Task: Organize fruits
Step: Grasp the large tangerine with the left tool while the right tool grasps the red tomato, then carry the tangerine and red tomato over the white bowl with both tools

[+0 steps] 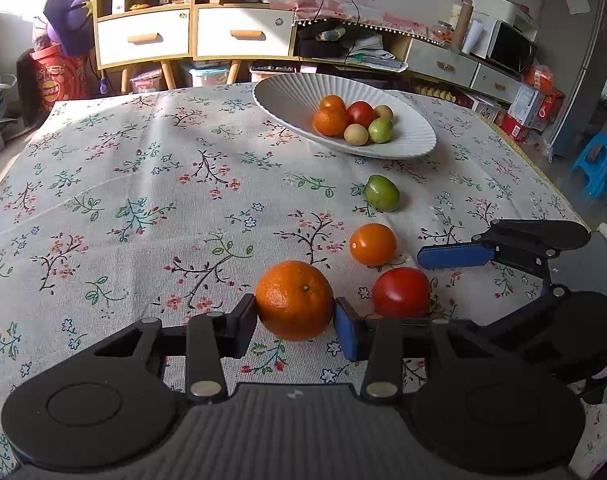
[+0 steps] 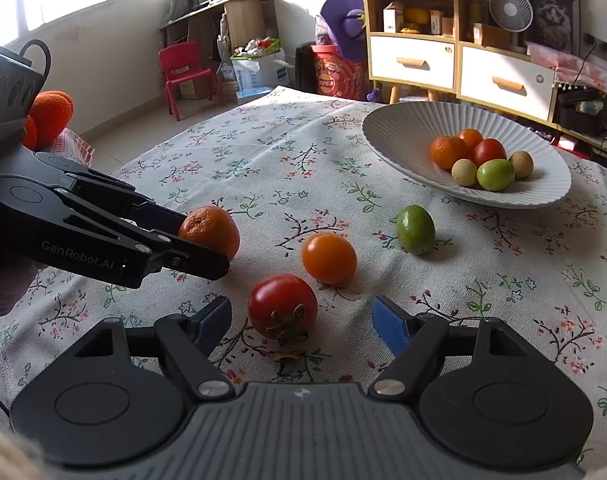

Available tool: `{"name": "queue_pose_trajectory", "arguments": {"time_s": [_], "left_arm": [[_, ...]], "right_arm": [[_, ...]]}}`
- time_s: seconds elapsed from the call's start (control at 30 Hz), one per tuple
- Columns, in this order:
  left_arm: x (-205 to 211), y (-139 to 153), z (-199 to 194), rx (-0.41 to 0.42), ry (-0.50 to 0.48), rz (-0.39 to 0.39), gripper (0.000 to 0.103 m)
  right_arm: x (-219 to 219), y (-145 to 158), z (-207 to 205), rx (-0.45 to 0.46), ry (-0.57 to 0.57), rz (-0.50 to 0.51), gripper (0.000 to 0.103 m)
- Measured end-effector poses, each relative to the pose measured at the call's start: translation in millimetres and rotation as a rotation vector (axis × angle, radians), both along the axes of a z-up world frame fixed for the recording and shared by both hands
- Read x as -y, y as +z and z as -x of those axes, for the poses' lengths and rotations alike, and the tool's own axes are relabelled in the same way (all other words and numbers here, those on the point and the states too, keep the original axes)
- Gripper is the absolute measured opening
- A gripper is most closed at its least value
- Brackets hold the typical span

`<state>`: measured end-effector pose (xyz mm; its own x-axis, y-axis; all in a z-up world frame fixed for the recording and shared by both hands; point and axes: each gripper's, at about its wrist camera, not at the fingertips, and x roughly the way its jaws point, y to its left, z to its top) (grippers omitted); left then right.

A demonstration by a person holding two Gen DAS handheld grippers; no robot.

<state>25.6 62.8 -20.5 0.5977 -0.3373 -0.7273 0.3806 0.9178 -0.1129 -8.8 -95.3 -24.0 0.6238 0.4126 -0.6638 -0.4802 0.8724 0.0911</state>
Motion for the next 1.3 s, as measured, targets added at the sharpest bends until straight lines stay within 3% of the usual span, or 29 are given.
{"name": "queue_pose_trajectory", "arguments": {"time_s": [0.27, 0.43, 0.6, 1.2, 1.3], "left_arm": [[-2, -1, 1, -0.004, 0.001, -0.006, 0.035], [-1, -1, 1, -0.002, -0.002, -0.012, 0.035], [-1, -1, 1, 0.003, -0.001, -0.015, 0.035], [11, 11, -8, 0.044, 0.002, -0.006, 0.035], [17, 14, -12, 0.052, 0.005, 0.0, 0.035]], "right_arm": [[-4, 1, -1, 0.01, 0.007, 0.006, 0.061], [-5, 2, -1, 0.007, 0.027, 0.002, 0.043], [-8, 3, 1, 0.015, 0.038, 0.012, 0.034], [6, 17, -2, 0.053, -0.001, -0.005, 0.033], [14, 23, -7, 0.066, -0.026, -0.022, 0.025]]}}
